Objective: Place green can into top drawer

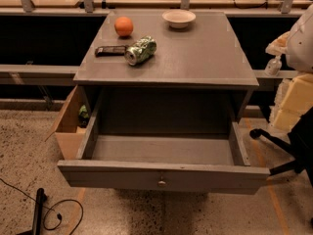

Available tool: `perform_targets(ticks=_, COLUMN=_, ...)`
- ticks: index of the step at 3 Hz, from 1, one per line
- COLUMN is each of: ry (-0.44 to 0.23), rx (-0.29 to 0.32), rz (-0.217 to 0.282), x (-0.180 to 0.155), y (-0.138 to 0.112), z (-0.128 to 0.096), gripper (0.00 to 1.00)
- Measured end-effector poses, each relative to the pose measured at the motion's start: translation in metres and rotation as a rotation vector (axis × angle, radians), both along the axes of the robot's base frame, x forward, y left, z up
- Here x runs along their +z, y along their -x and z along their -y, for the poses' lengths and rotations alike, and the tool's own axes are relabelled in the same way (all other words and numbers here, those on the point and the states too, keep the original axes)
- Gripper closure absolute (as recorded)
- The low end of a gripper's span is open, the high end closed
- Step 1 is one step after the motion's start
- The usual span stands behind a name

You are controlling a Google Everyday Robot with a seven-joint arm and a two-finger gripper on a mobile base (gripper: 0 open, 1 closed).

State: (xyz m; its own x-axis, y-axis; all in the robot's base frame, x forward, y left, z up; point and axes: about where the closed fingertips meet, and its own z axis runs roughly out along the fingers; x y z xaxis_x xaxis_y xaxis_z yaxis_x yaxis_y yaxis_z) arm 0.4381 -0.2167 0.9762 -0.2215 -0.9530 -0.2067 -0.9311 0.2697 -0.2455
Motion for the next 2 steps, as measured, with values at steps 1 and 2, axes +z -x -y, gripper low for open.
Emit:
perform_targets(ticks=1, ry=0.0, rx=0.0, rz=0.0, x=0.0, y=0.0, z=0.0, gripper=0.0)
perform_targets(ticks=2, ry=0.016, rx=0.038, rz=0.013, x=-0.001, y=-0.01, z=-0.001, gripper=0.0)
